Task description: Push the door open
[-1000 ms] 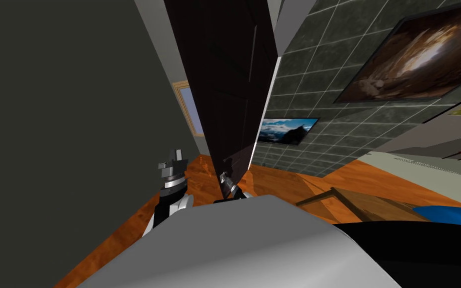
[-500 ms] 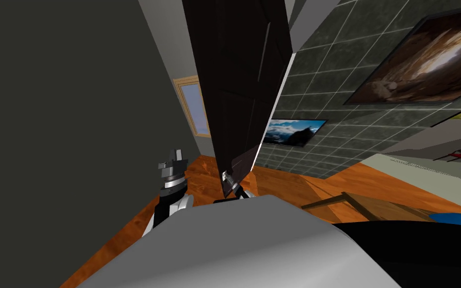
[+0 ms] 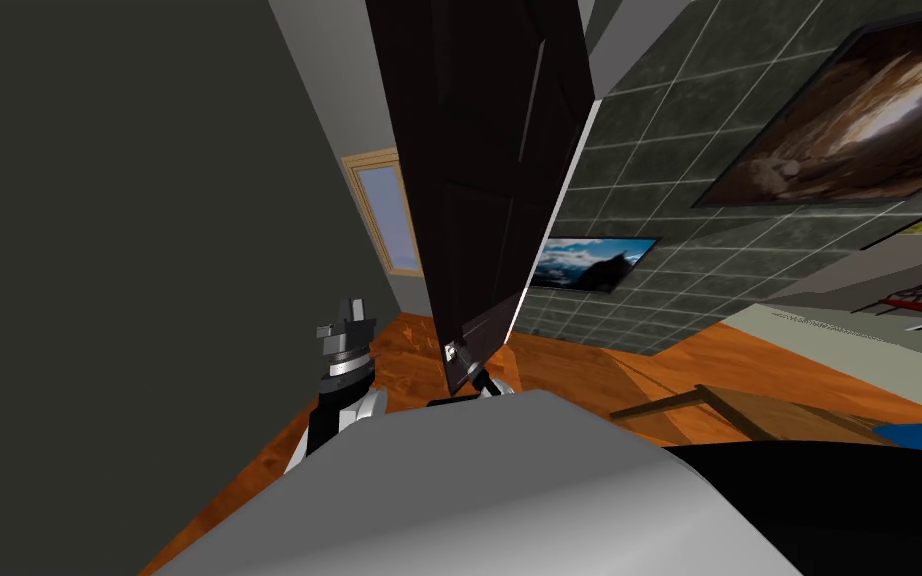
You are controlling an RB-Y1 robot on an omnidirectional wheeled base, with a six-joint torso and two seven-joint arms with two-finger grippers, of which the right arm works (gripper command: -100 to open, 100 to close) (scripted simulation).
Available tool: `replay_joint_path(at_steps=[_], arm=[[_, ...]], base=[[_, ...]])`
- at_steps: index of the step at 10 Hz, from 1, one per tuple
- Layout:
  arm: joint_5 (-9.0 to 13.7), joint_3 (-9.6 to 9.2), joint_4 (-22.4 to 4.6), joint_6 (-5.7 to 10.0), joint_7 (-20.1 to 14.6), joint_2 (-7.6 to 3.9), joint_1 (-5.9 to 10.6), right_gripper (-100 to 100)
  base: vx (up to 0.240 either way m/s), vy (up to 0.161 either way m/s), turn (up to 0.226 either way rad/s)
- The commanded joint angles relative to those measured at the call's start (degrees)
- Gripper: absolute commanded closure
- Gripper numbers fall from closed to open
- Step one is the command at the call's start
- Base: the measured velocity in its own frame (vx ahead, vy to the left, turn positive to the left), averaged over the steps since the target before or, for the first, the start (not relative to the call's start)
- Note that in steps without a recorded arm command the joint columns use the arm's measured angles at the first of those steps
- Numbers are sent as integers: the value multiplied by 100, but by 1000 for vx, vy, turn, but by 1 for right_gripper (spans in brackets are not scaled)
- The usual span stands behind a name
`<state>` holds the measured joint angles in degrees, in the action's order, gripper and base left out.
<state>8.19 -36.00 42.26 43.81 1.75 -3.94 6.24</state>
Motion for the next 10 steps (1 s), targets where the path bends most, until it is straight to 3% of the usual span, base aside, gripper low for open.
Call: replay_joint_path(at_steps=[1, 2, 6, 9, 10], arm=[[36, 217, -46, 25, 29, -33, 19, 100], [31, 94, -138, 71, -30, -2, 72, -100], [48, 42, -58, 33, -73, 34, 54, -100], [63, -6, 16, -1, -114, 147, 37, -100], [62, 5, -38, 15, -112, 126, 61, -100]], base=[[135, 147, -97], [-79, 8, -73], [-210, -79, -17], [-213, -93, -25], [-100, -36, -2]])
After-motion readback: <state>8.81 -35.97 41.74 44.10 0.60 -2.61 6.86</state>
